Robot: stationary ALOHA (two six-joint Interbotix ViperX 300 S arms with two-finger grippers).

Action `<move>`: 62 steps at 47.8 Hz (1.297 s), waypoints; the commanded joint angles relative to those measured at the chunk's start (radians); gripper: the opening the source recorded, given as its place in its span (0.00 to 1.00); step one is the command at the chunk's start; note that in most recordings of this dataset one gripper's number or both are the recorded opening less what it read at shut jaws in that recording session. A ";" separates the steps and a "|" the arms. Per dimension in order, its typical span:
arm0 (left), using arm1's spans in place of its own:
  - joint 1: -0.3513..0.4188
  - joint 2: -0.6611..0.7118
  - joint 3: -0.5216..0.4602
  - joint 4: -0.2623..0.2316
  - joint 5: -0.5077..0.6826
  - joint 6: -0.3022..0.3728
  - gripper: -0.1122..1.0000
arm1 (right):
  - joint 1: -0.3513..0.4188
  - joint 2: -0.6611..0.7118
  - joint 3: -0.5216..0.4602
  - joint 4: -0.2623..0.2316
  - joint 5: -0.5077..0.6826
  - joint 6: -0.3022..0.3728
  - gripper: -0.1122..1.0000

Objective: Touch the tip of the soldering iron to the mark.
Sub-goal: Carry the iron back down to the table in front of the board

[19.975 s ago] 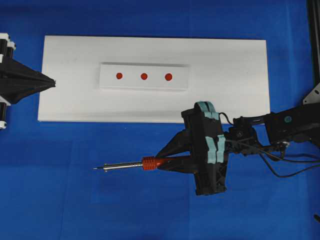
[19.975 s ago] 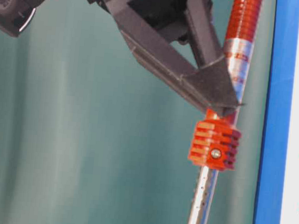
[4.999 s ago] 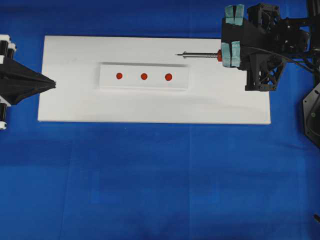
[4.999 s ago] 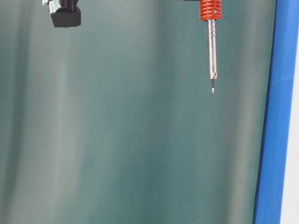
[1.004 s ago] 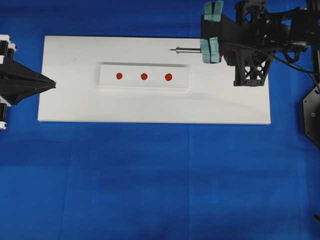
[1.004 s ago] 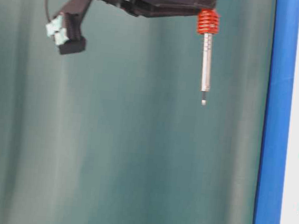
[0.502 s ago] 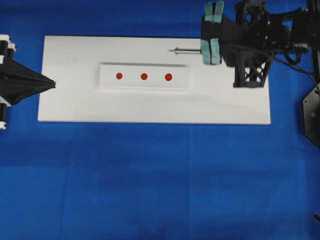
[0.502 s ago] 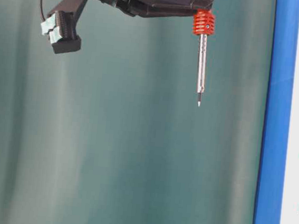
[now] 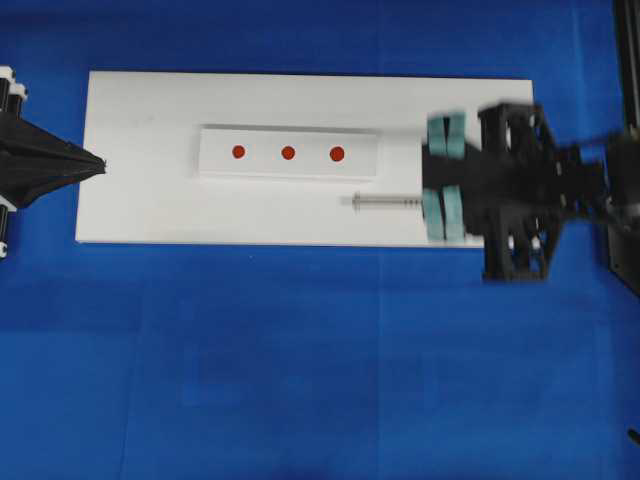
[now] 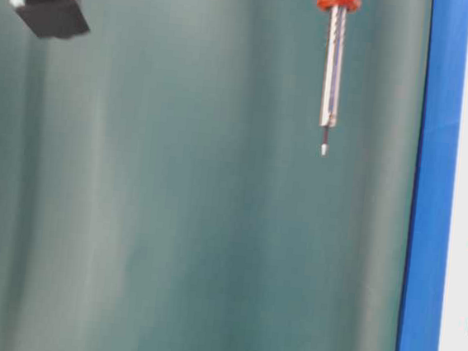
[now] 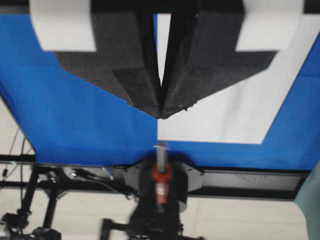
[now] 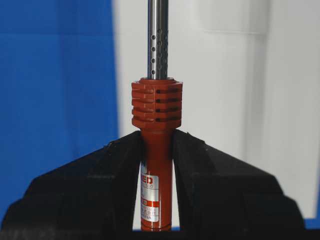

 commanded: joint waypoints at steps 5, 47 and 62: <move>-0.002 0.005 -0.014 0.002 -0.003 -0.002 0.12 | 0.146 -0.006 -0.011 -0.063 -0.002 0.143 0.16; -0.002 -0.003 -0.014 0.000 -0.006 -0.002 0.12 | 0.229 0.264 -0.221 -0.155 -0.063 0.344 0.16; -0.002 -0.005 -0.015 0.002 -0.009 -0.002 0.12 | 0.153 0.448 -0.456 -0.155 -0.081 0.278 0.16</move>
